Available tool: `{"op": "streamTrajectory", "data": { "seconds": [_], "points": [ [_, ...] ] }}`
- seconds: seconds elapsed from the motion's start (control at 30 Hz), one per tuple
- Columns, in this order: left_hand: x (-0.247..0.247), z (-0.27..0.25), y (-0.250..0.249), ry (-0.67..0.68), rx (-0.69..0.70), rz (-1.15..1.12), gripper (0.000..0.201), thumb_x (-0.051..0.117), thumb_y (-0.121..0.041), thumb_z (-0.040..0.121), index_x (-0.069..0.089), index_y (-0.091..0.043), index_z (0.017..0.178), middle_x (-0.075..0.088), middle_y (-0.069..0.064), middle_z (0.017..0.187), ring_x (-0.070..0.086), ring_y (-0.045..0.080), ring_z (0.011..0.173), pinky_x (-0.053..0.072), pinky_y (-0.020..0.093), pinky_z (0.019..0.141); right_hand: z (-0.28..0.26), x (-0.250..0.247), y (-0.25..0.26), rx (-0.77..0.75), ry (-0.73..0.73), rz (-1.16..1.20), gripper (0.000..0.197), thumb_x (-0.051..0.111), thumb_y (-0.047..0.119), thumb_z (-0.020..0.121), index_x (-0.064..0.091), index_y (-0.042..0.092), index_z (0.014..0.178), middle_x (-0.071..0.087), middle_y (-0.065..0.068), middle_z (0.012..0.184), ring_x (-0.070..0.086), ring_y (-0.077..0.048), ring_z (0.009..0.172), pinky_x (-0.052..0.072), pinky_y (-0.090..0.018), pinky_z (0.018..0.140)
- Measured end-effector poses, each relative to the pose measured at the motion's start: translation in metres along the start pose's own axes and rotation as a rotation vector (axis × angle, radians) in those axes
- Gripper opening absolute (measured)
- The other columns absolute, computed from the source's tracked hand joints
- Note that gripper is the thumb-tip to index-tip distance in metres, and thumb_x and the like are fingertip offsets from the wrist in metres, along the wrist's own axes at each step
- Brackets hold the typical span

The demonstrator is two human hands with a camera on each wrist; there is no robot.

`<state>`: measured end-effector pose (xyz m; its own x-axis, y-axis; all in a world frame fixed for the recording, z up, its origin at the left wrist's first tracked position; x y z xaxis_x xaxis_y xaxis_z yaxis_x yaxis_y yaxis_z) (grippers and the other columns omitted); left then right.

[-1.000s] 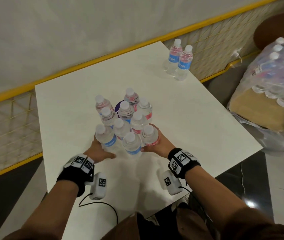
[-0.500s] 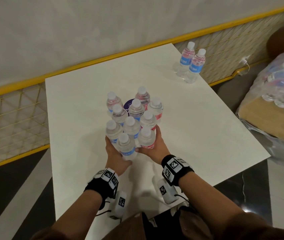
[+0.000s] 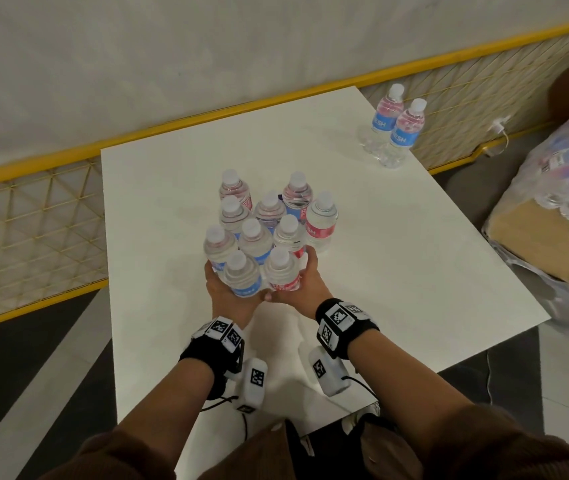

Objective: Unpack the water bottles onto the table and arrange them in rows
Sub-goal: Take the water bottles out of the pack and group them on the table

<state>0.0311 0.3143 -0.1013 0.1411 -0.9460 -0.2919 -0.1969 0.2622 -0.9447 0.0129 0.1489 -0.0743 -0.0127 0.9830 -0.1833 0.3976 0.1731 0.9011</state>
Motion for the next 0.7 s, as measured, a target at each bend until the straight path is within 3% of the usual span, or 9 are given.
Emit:
{"op": "streamTrajectory", "data": {
  "seconds": [0.17,0.23,0.3,0.43,0.53,0.57,0.63,0.67,0.7],
  "points": [
    [-0.010,0.016,0.012,-0.081,-0.167,-0.043,0.135,0.092,-0.035,0.032,0.009,-0.040,0.139,0.035,0.012,0.144,0.046,0.028,0.129,0.043,0.054,0.100,0.000,0.015,0.012,0.013,0.044,-0.038,0.137,0.086,0.046,0.033,0.000,0.041,0.140,0.050,-0.003,0.135,0.051,-0.021,0.124,0.043,-0.041,0.102],
    [-0.015,0.018,0.007,-0.130,-0.218,-0.061,0.136,0.091,-0.022,0.040,0.003,-0.037,0.143,0.034,0.015,0.145,0.044,0.029,0.129,0.042,0.053,0.101,-0.002,0.021,0.020,0.027,0.078,-0.045,0.139,0.090,0.034,0.044,-0.006,0.031,0.144,0.045,-0.002,0.138,0.045,-0.016,0.126,0.039,-0.038,0.104],
    [-0.020,0.020,0.004,-0.181,-0.239,-0.074,0.130,0.088,-0.008,0.050,0.003,-0.029,0.146,0.033,0.017,0.144,0.045,0.030,0.127,0.042,0.052,0.101,-0.004,0.025,0.030,0.036,0.091,-0.009,0.125,0.087,0.012,0.061,-0.004,0.020,0.147,0.041,0.003,0.127,0.039,-0.010,0.118,0.036,-0.028,0.098],
    [-0.022,0.019,0.001,-0.212,-0.178,-0.111,0.118,0.073,0.015,0.063,0.002,-0.023,0.149,0.022,0.017,0.149,0.039,0.031,0.132,0.042,0.047,0.102,-0.007,0.033,0.047,0.014,0.166,0.101,0.107,0.073,-0.006,0.074,-0.001,0.017,0.147,0.034,0.000,0.122,0.036,-0.010,0.112,0.036,-0.026,0.093],
    [-0.014,0.007,-0.008,-0.195,-0.167,-0.040,0.129,0.080,0.011,0.059,-0.009,-0.017,0.149,0.003,0.014,0.154,0.022,0.025,0.141,0.032,0.040,0.110,-0.002,0.031,0.041,0.102,0.220,0.148,0.093,0.066,-0.010,0.079,0.010,0.024,0.146,0.038,0.002,0.116,0.047,-0.016,0.107,0.042,-0.029,0.088],
    [-0.011,0.003,-0.010,-0.204,-0.176,0.020,0.136,0.086,0.004,0.055,-0.011,-0.014,0.149,0.000,0.014,0.154,0.014,0.023,0.143,0.023,0.037,0.114,0.002,0.025,0.031,0.172,0.190,0.190,0.081,0.062,-0.009,0.081,0.021,0.023,0.144,0.044,-0.003,0.112,0.053,-0.021,0.098,0.045,-0.032,0.080],
    [-0.004,-0.006,-0.015,-0.208,-0.205,0.102,0.143,0.092,-0.012,0.051,-0.013,-0.011,0.148,-0.004,0.011,0.155,0.003,0.021,0.145,0.010,0.032,0.115,0.009,0.003,0.008,0.331,-0.027,0.324,0.046,0.049,-0.007,0.087,0.040,0.013,0.128,0.055,-0.016,0.093,0.055,-0.026,0.075,0.045,-0.034,0.063],
    [0.000,-0.008,-0.018,-0.204,-0.223,0.116,0.143,0.092,-0.018,0.051,-0.013,-0.011,0.148,-0.004,0.010,0.156,0.003,0.021,0.145,0.009,0.034,0.116,0.011,-0.013,-0.003,0.376,-0.190,0.319,0.035,0.046,-0.005,0.088,0.043,0.013,0.117,0.057,-0.021,0.091,0.056,-0.027,0.073,0.047,-0.035,0.064],
    [0.004,-0.007,-0.020,-0.208,-0.239,0.129,0.143,0.092,-0.023,0.052,-0.013,-0.012,0.148,-0.002,0.010,0.156,0.005,0.023,0.145,0.010,0.037,0.118,0.014,-0.031,-0.010,0.379,-0.359,0.231,0.033,0.046,-0.003,0.086,0.043,0.017,0.111,0.060,-0.024,0.099,0.058,-0.029,0.080,0.052,-0.039,0.072]
  ]
}}
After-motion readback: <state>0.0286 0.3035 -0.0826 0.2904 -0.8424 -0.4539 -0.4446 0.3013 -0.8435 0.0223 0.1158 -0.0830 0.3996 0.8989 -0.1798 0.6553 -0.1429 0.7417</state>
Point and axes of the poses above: each hand's wrist, its own z-axis towards the middle knuckle, its own x-axis out of the palm, y = z × x, the point moved 2 cm from there along z, towards the middle knuckle
